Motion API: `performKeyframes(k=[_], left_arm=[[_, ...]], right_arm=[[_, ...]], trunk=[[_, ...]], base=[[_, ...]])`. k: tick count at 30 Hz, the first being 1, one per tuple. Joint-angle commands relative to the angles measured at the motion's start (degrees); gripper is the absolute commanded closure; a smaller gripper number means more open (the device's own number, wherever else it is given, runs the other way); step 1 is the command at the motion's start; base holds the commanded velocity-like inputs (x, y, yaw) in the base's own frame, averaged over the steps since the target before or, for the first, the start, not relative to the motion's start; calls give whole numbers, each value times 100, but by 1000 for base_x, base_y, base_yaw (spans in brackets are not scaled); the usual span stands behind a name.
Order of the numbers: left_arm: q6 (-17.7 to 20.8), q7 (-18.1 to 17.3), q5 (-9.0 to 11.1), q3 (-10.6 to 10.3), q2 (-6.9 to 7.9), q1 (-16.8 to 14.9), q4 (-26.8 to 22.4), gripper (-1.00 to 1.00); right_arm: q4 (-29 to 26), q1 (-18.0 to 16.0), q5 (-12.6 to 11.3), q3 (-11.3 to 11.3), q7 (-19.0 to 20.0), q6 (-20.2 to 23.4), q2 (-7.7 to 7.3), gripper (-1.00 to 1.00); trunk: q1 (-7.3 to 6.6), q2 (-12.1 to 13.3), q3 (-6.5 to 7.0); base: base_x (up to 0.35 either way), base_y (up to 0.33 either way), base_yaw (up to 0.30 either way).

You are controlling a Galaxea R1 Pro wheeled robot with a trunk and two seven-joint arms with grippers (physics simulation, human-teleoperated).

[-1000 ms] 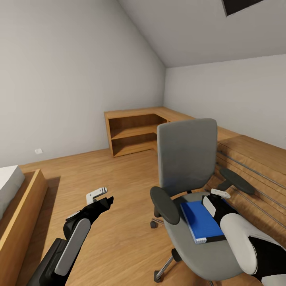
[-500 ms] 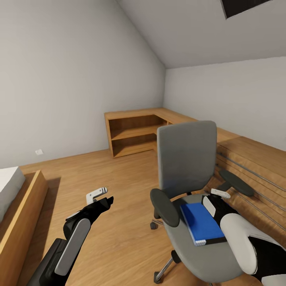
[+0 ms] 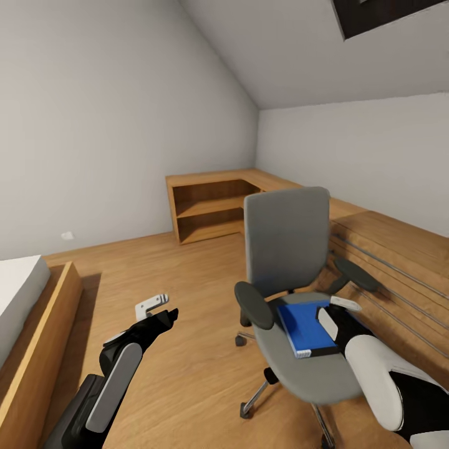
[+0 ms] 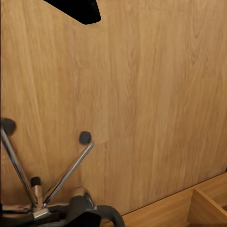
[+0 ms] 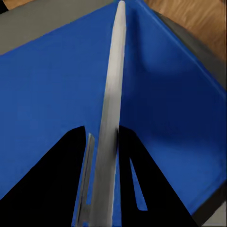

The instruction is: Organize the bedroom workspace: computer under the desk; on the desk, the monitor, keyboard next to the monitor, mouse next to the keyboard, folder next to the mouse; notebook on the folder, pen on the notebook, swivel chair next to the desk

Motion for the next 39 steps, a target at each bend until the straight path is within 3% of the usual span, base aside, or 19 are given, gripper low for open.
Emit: performKeyframes(k=[1,7,18,22,25,26,30,35,36,39], left_arm=[[2,59,56,-12,5,-5,-7,-100],[2,59,54,-12,9,-5,-7,-100],[2,59,40,-12,6,-5,-1,-100],[2,59,39,-12,10,-5,4,-100],[2,59,39,-12,13,-5,17,-100],[2,59,39,-12,13,-5,21,-100],[2,59,39,-12,14,-4,25,-100],[-3,59,35,-12,14,-5,27,-100],[-3,59,34,-12,14,-5,27,-100],[-5,59,27,-12,14,-2,19,-100]], right_arm=[[-12,-1,-44,6,-11,22,3,100],[-52,-1,-50,9,-10,31,12,100],[-360,4,-15,16,-22,135,234,100],[-665,6,-11,11,-26,621,327,100],[-1018,10,-16,6,-27,1334,378,100],[-1252,19,-28,4,-24,1696,393,100],[-1859,132,-48,1,-21,2291,418,100],[-3158,683,-62,0,-16,2944,520,100],[-3693,921,-62,0,-16,3139,589,100],[-4528,1284,-64,1,-13,3387,707,100]], trunk=[[-27,39,13],[-158,279,121],[-400,721,318],[-488,881,390],[-554,1001,444],[-576,1041,462],[-664,1202,534],[-773,1402,623],[-795,1442,641],[-861,1563,695]], base=[[-244,0,0],[-128,0,0],[-16,0,0],[-1,0,0],[0,0,0],[0,0,0],[0,0,0],[0,0,0],[0,0,0],[0,0,0]])
